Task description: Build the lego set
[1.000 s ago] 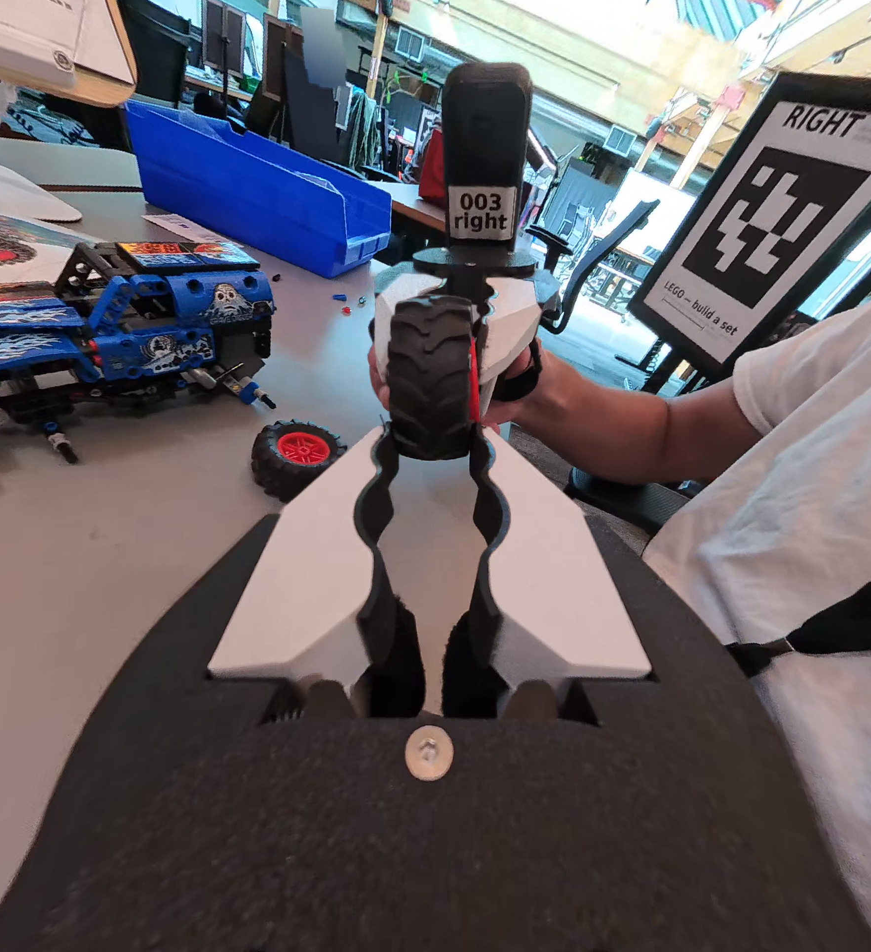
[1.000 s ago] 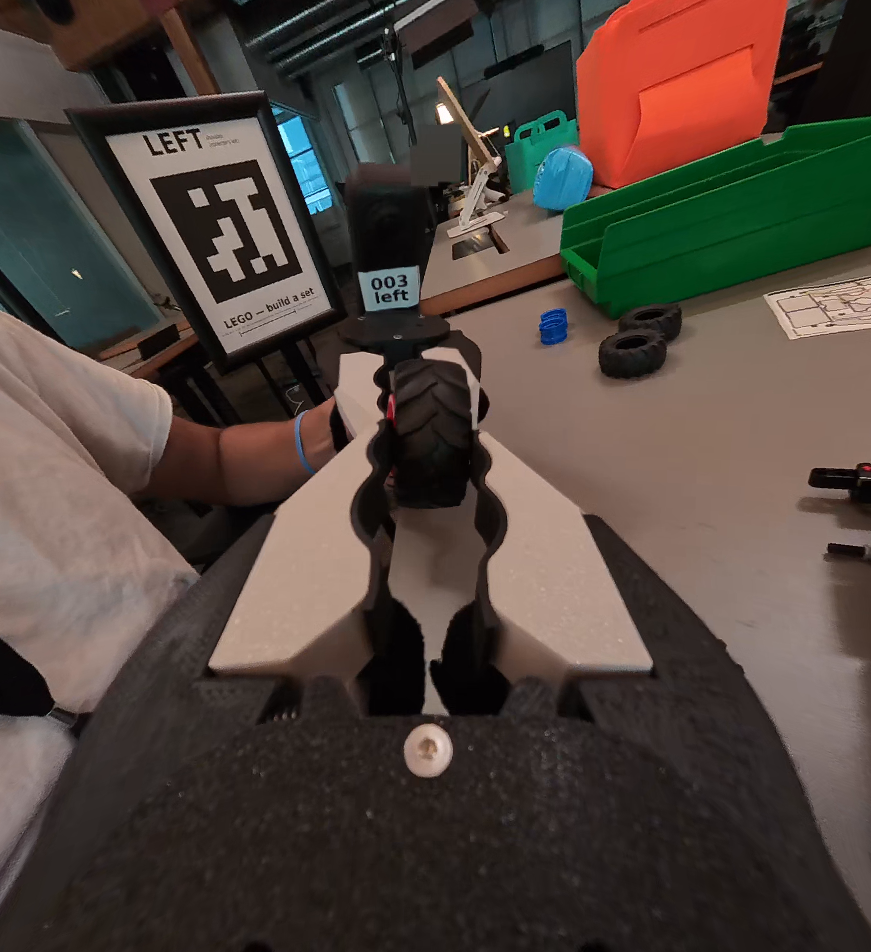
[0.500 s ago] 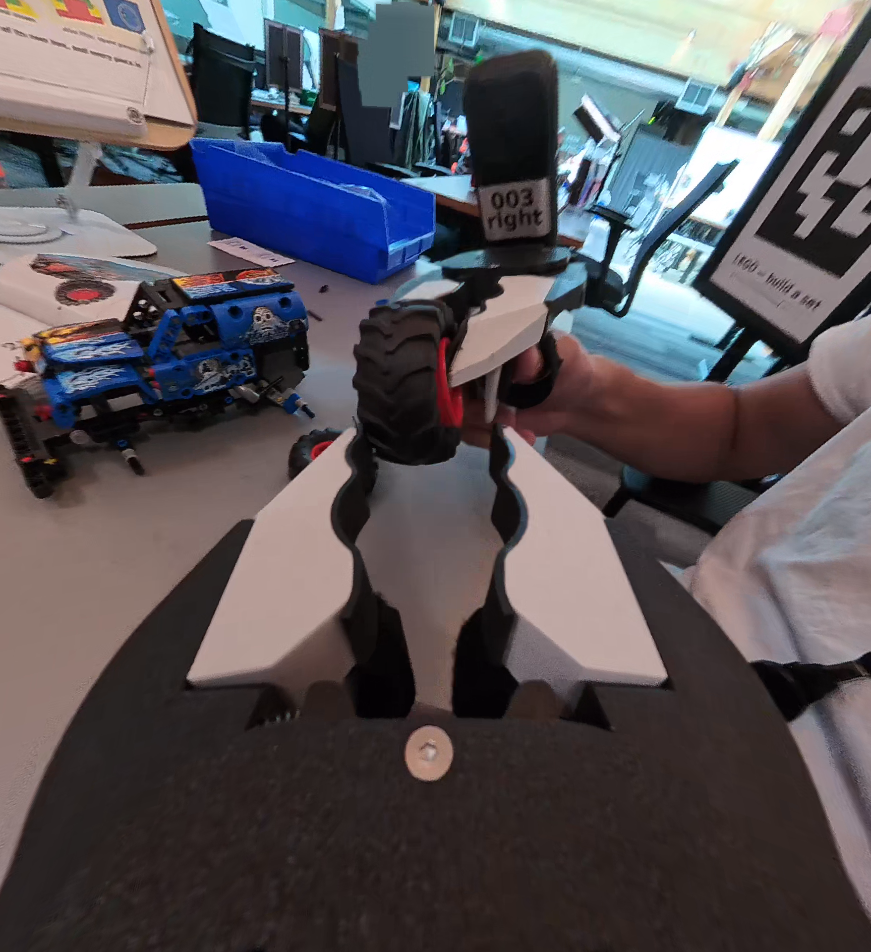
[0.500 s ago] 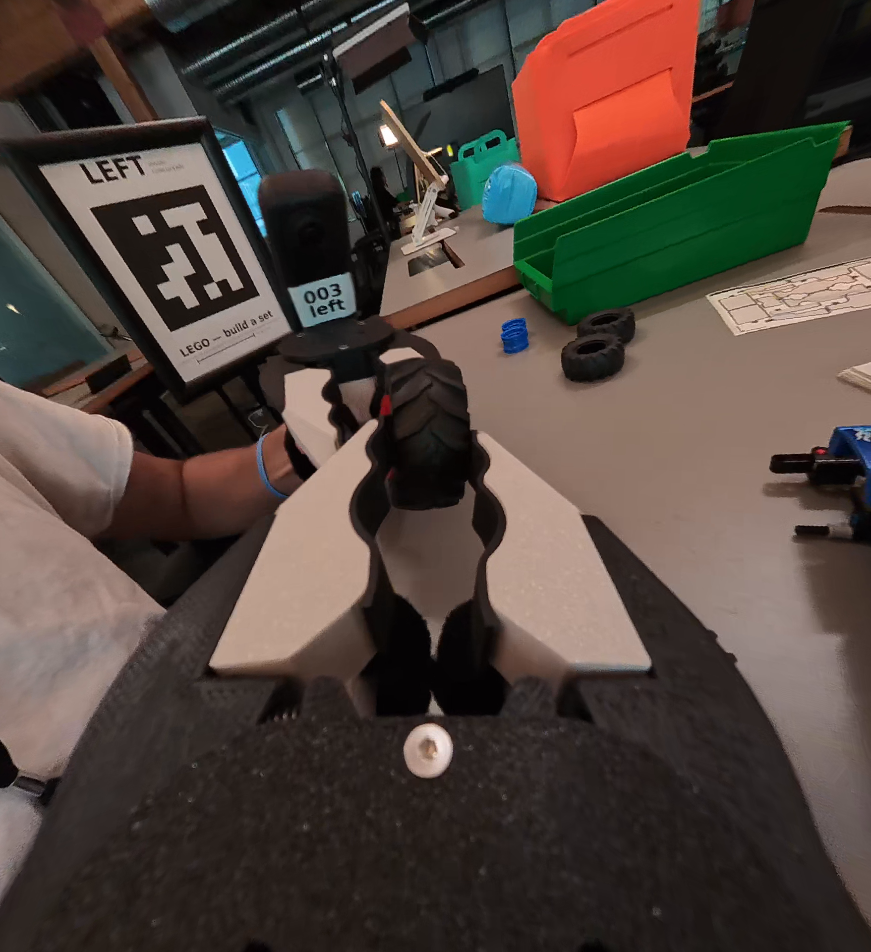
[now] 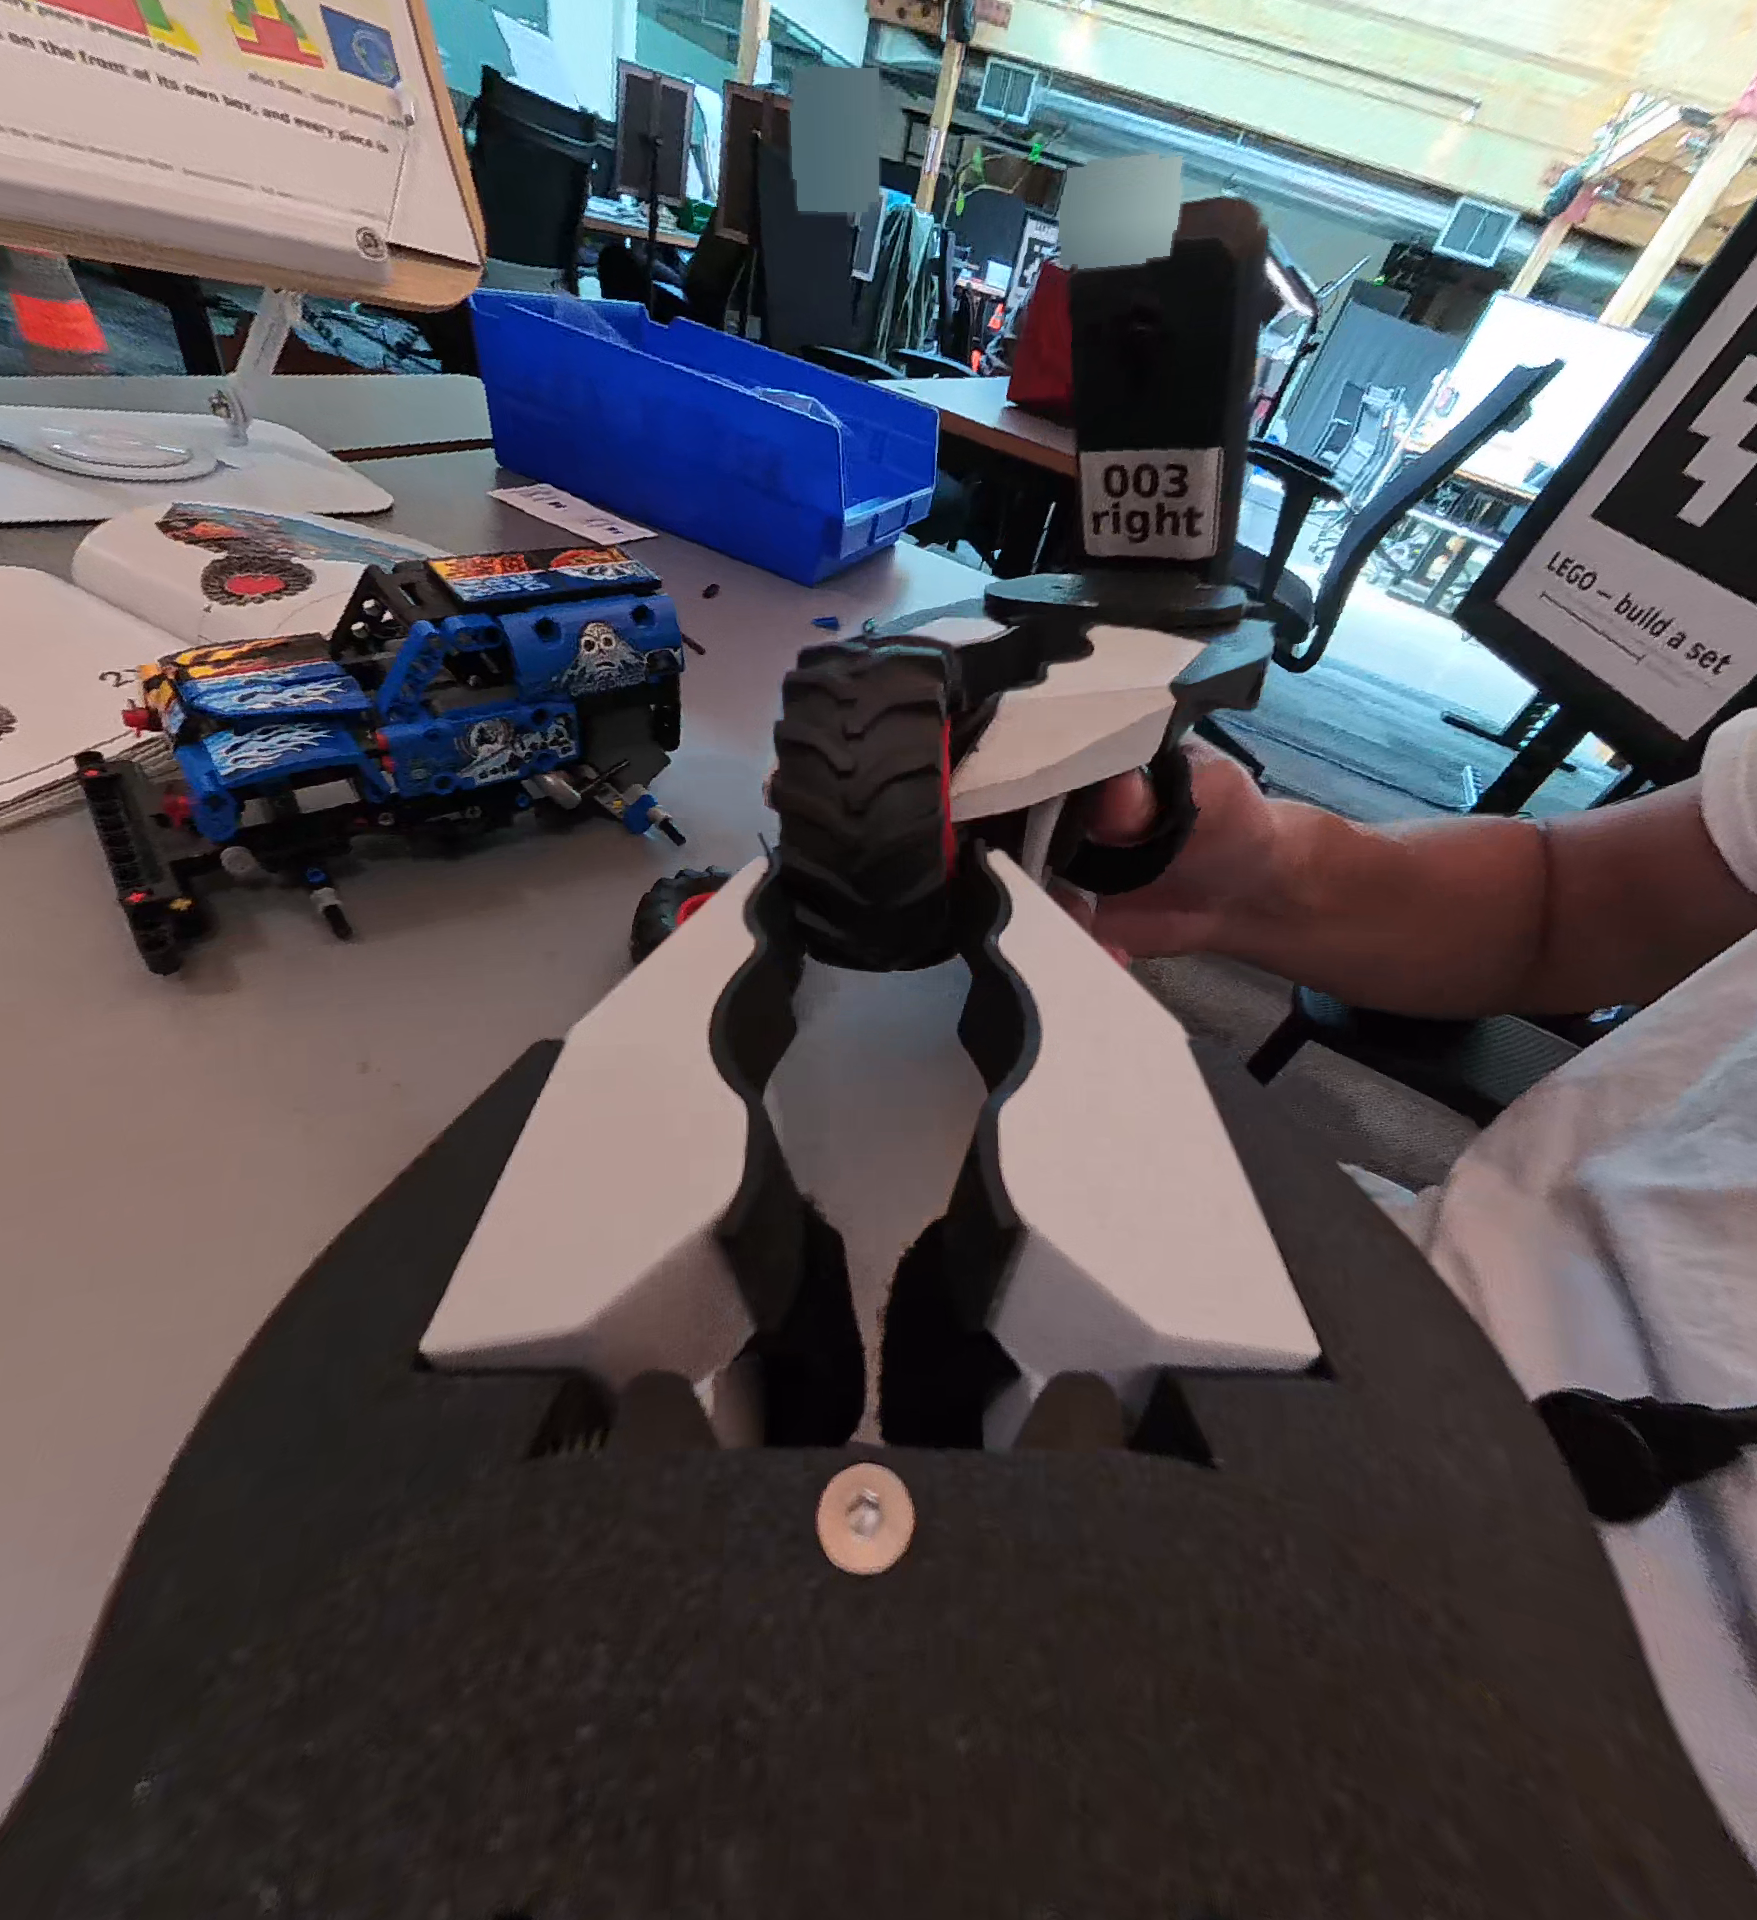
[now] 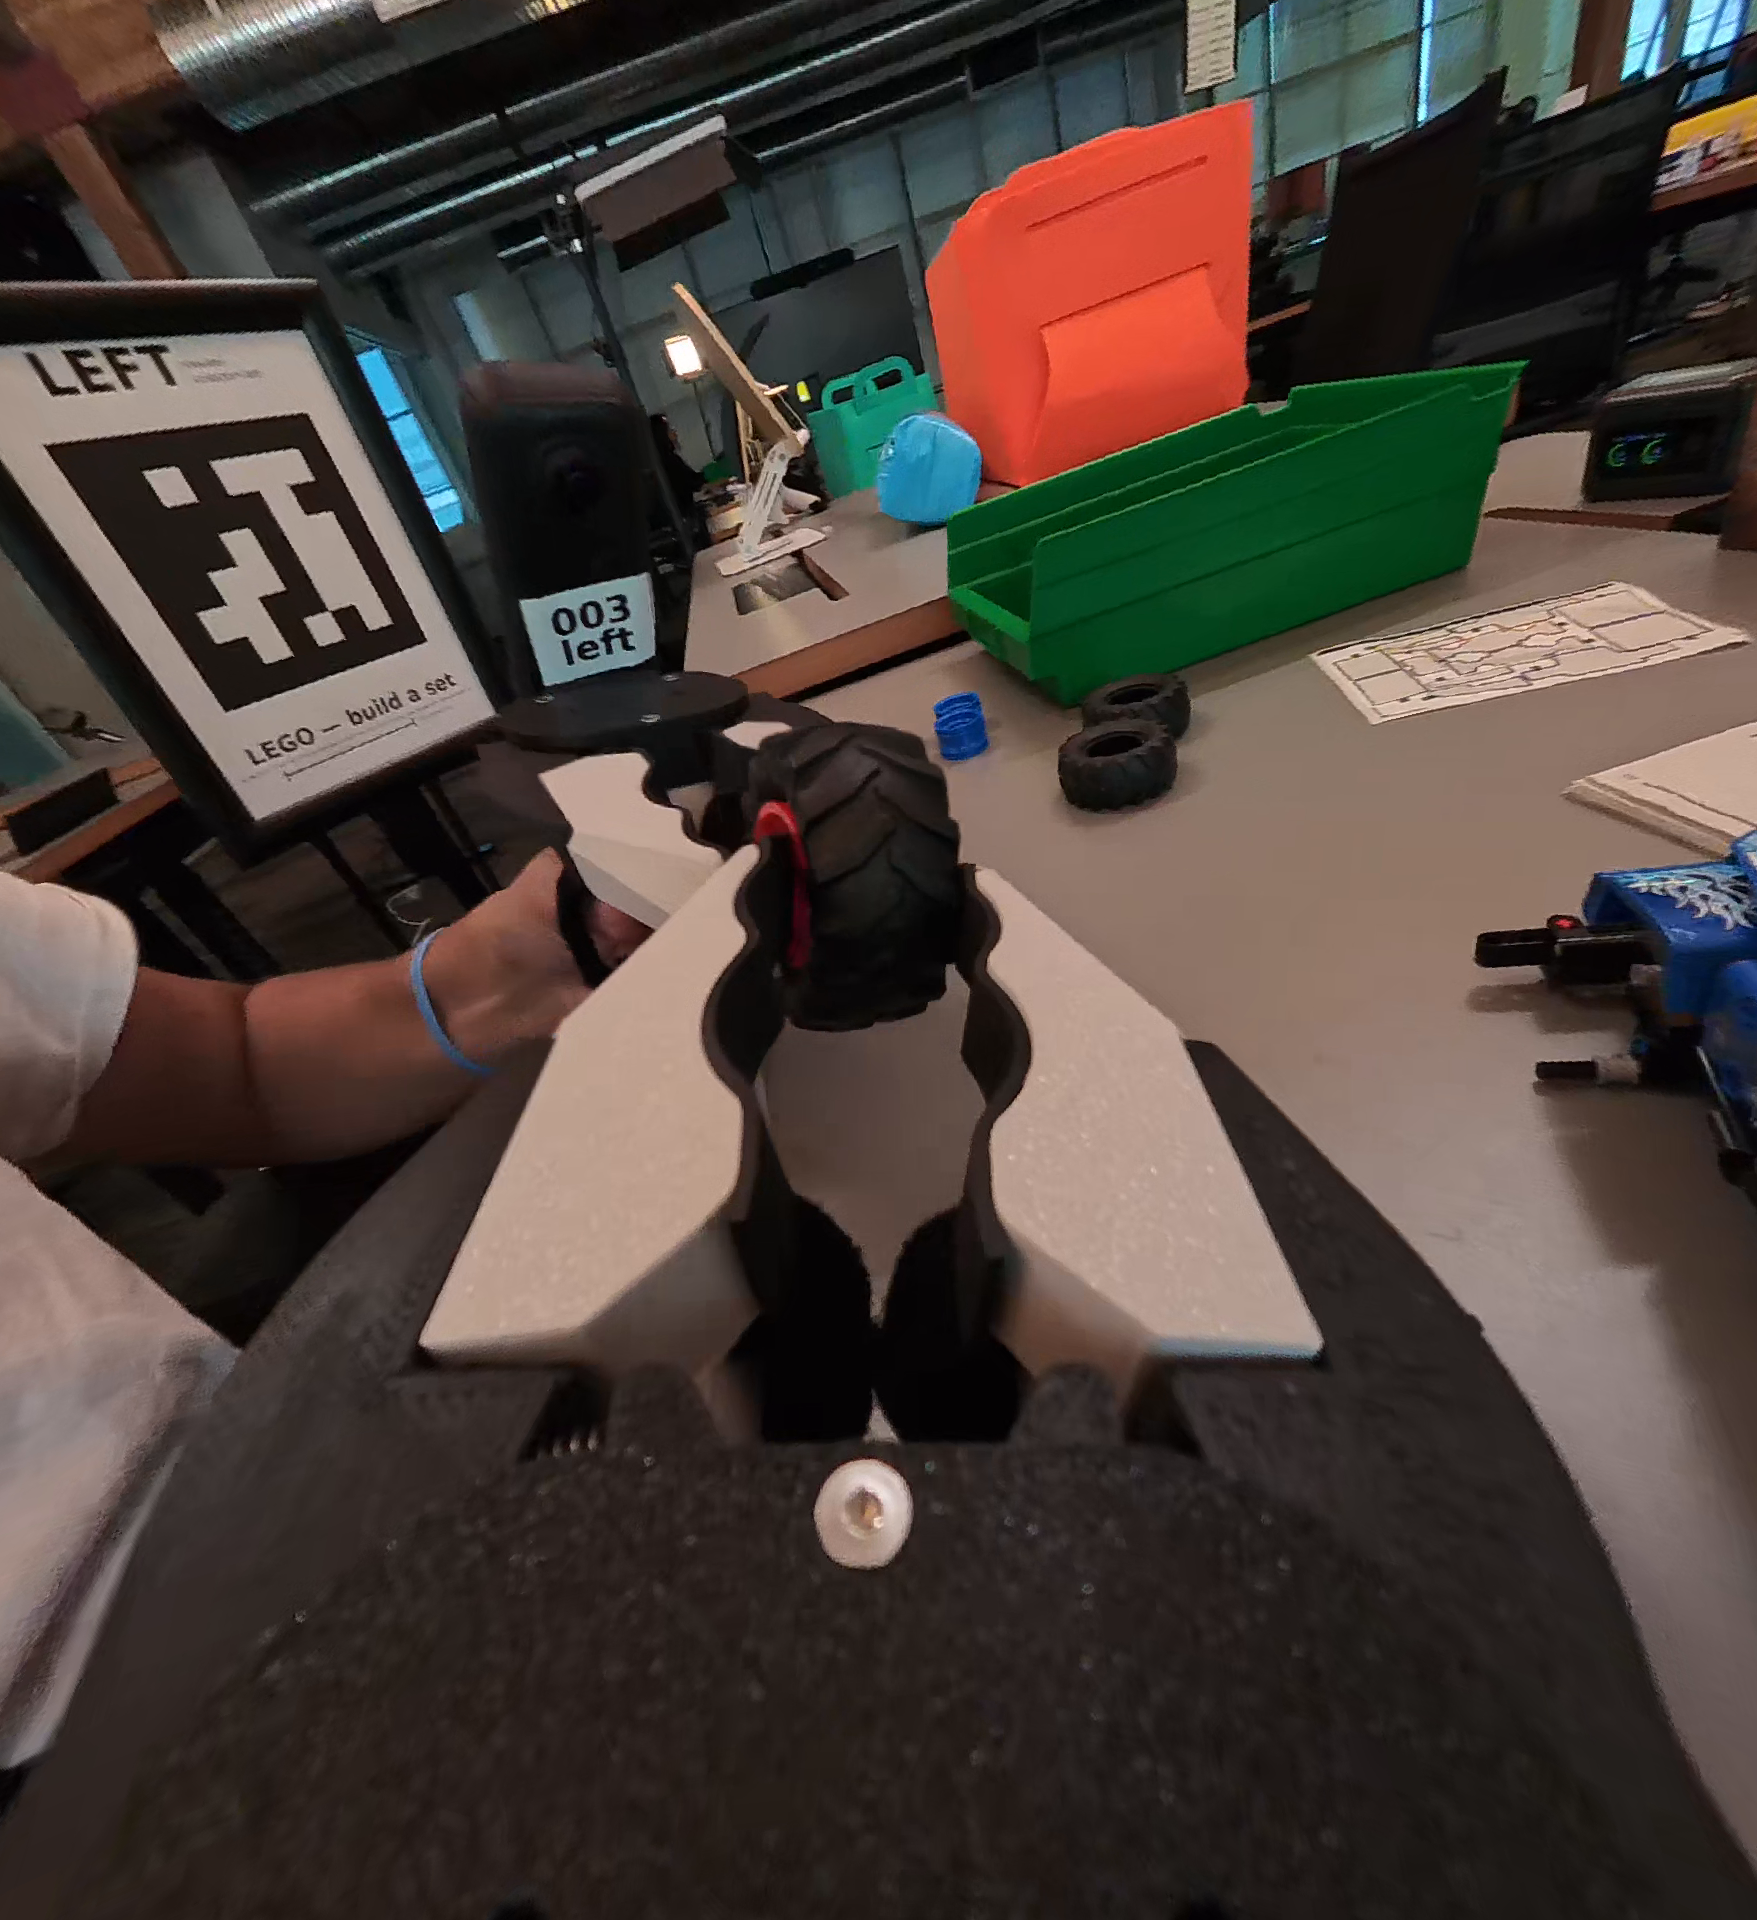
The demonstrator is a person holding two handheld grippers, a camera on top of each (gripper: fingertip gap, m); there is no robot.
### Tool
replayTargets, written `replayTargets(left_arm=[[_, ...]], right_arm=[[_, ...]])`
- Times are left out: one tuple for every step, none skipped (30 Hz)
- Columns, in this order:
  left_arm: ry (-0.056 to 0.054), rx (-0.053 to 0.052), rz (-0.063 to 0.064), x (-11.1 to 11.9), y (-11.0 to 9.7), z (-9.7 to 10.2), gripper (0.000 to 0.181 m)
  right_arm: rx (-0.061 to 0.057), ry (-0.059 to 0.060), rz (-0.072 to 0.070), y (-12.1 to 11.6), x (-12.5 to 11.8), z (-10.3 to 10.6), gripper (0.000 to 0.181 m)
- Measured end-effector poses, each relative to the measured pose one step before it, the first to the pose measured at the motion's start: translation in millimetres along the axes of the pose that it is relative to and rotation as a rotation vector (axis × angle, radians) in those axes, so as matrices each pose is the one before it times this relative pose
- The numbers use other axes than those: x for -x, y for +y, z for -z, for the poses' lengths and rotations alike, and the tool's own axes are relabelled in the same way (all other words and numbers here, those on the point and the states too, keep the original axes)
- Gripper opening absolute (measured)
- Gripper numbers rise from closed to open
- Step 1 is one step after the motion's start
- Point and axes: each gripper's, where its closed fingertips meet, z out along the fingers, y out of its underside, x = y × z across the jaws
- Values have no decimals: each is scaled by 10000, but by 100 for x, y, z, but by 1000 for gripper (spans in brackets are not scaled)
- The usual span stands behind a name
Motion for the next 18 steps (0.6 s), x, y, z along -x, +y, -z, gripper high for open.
replayTargets(left_arm=[[-102, 62, -145, 56, 27, 40, 28], [-235, 82, -306, 117, 52, 15, 28], [-185, 76, -281, 39, 6, 5, 29], [8, 82, -78, -73, -24, 38, 29], [120, 60, 60, -129, -48, 74, 29], [174, 19, 92, -212, -44, 59, 29], [232, -32, 25, -331, -63, 61, 29], [184, 42, -17, -289, 9, 55, 29], [131, 189, -33, -227, 200, 9, 29], [13, 248, -126, -80, 303, -8, 29], [-109, 113, -199, 35, 149, -4, 28], [-41, 129, -90, -59, 160, -55, 28], [-41, 138, 6, -18, 159, -70, 28], [-110, 72, -4, 90, 93, -91, 28], [-168, 4, 35, 159, -22, -84, 28], [-207, -8, 41, 165, -75, -56, 29], [-245, -11, -59, 174, -116, -12, 29], [-297, -4, -169, 160, -123, -2, 29]], right_arm=[[95, 115, 23, 83, -22, -36, 31], [71, 46, -3, 33, -27, -32, 31], [82, -10, -69, 50, -6, 18, 32], [44, -94, -126, -19, 66, 34, 32], [111, -173, -167, 8, 159, -3, 33], [141, -325, -103, -21, 260, 20, 32], [191, -483, 58, -37, 401, 166, 32], [172, -354, 125, -35, 359, 205, 31], [213, -132, 312, 71, 232, 158, 32], [230, 113, 455, 124, 18, 112, 32], [124, 225, 497, 41, -77, 101, 31], [148, 117, 361, 148, 40, 14, 30], [142, 121, 215, 165, -31, -14, 31], [77, 151, 206, 74, -99, 19, 30], [-34, 215, 148, -67, -157, 2, 30], [-15, 239, 168, -55, -183, 14, 29], [-28, 182, 50, -90, -106, 16, 29], [-5, 157, 20, -84, -92, 27, 29]])
